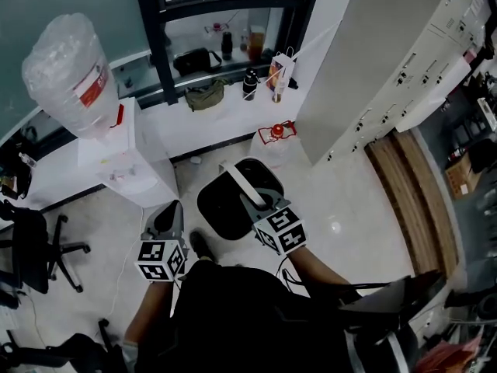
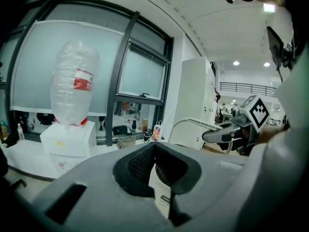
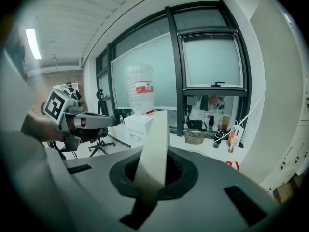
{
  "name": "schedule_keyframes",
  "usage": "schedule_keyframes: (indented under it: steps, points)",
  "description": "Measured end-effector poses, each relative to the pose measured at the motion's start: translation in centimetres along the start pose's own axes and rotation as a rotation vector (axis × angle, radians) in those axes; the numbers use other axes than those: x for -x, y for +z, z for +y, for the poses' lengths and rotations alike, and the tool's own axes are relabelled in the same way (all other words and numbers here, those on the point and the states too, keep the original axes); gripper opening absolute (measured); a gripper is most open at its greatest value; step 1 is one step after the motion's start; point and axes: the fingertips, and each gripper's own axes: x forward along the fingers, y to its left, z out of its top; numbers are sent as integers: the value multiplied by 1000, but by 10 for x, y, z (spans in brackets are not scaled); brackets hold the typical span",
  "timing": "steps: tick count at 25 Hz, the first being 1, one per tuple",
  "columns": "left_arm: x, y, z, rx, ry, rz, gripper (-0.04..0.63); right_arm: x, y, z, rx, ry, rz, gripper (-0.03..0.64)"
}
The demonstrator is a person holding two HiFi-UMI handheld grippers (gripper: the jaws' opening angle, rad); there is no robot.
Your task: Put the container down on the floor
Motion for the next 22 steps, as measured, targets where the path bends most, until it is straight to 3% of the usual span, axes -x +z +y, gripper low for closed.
schedule_keyframes:
  steps: [22]
  points:
    - [-111, 40, 133, 18, -106, 22, 8, -144, 68, -44, -32, -67, 36, 8]
